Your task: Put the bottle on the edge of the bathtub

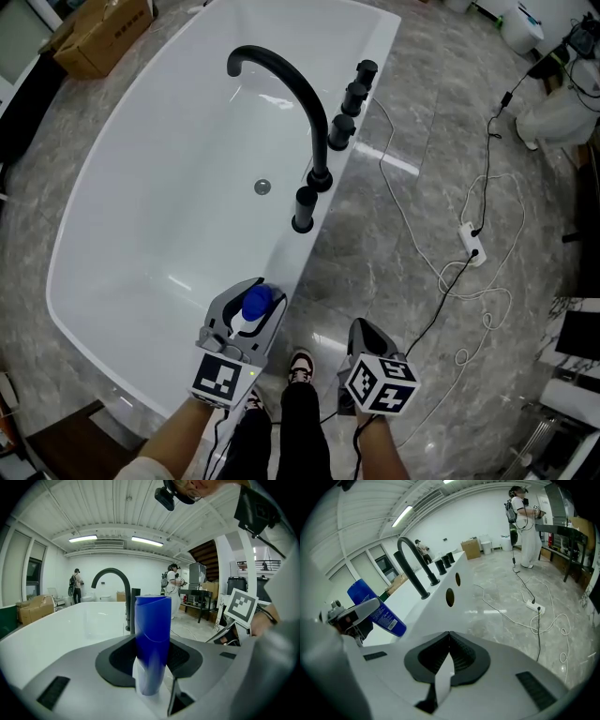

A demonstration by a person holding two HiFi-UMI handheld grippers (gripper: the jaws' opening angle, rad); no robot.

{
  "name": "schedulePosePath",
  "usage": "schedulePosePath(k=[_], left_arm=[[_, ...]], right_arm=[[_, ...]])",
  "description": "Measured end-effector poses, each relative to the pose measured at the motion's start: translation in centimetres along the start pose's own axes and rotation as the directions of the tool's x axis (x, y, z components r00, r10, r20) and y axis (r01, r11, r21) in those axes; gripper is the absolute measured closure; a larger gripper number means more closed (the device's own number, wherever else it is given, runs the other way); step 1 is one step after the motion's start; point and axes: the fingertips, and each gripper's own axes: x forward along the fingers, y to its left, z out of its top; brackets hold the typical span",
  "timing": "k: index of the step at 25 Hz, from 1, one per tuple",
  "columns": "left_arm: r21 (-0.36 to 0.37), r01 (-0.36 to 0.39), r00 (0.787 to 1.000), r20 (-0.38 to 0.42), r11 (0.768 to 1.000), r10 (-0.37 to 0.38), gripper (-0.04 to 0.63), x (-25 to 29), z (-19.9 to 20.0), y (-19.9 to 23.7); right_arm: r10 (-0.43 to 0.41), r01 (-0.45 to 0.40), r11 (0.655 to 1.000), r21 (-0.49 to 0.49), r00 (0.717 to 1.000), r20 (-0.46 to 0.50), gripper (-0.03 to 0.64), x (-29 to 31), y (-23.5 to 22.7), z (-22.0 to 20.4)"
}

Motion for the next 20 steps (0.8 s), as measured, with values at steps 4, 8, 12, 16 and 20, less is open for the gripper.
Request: schedulePosePath(k=[4,8,12,16,20], left_arm=[[0.026,0.004,1.0,0.007,1.0,-0.004,0.423,0.02,-0.02,-0.21],[0.051,0.005,1.0,0.011,0.999,-0.006,0.423,0.08,-0.1,-0.48],[0.058,-0.003,1.0,0.015,0.998,0.003,0.422,0.17,-0.05,-0.47],[0.07,-0.014,1.0,0.011,0.997,0.014,0.423,0.21,-0.08,-0.56],[0.066,-0.022,1.0,0.006,0.998,0.022,0.422,0.27,0.04,-0.55]], right_arm=[[-0.007,0.007,1.0,0.009,1.0,-0.001,0.591,0.0,-0.44,-0.18],[-0.008,0.008,1.0,0.017,1.0,0.001,0.591,0.05,-0.59,-0.27],[-0.006,0.006,1.0,0.017,1.0,0.002,0.591,0.08,-0.33,-0.31],[-0.006,0.006,1.0,0.018,1.0,0.001,0.591,0.01,-0.17,-0.42],[-0.006,0.006,1.0,0.022,1.0,0.001,0.591,-0.06,-0.1,-0.56]])
